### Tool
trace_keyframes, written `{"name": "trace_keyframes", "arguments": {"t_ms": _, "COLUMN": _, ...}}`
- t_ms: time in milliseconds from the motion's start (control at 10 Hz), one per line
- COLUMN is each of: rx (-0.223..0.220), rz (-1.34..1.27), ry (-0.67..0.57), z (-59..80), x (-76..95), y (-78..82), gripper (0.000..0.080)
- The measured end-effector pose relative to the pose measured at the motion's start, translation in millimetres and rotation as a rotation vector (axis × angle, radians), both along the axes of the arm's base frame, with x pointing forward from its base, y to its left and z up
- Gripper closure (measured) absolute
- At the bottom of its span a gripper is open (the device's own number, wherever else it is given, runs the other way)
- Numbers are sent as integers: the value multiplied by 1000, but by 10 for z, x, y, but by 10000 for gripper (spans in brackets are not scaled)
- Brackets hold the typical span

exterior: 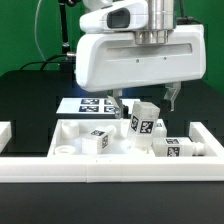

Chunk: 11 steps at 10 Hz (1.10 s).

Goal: Assemble one leg

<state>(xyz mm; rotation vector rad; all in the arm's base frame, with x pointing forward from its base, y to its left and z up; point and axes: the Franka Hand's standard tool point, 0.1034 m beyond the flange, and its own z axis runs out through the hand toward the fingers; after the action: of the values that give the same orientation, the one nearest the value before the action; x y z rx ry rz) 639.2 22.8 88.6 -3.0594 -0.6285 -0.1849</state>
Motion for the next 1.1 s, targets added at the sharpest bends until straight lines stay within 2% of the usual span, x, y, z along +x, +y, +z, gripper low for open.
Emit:
{"name": "trace_keyframes", "arguments": {"t_ms": 200, "rx": -2, "rz": 12, "ry": 2, "z": -2, "x": -3, "y": -19, "gripper": 150}}
{"name": "trace_keyframes", "arguments": {"t_ms": 300, "rx": -2, "rz": 13, "ry": 5, "z": 4, "x": -1, "y": -16, "gripper": 256}}
{"name": "trace_keyframes", "arguments": {"t_ms": 400, "rx": -2, "rz": 13, "ry": 8, "z": 15, "x": 6, "y": -14, "gripper": 399}}
{"name": "trace_keyframes", "arguments": {"t_ms": 500, "rx": -3, "rz": 21, "ry": 11, "z": 14, "x": 3, "y": -14, "gripper": 399}}
{"name": "trace_keyframes", "arguments": {"t_ms": 600, "rx": -3, "rz": 21, "ry": 11, "z": 14, "x": 3, "y": -14, "gripper": 514}}
{"name": "trace_keyframes", "arguments": {"t_ms": 1000, "rx": 3, "rz": -16, "ry": 12, "z": 14, "x": 2, "y": -9, "gripper": 514}}
{"name": "trace_keyframes", "arguments": {"t_ms": 1100, "rx": 18, "rz": -102, "ry": 14, "z": 12, "x": 0, "y": 0, "gripper": 514}}
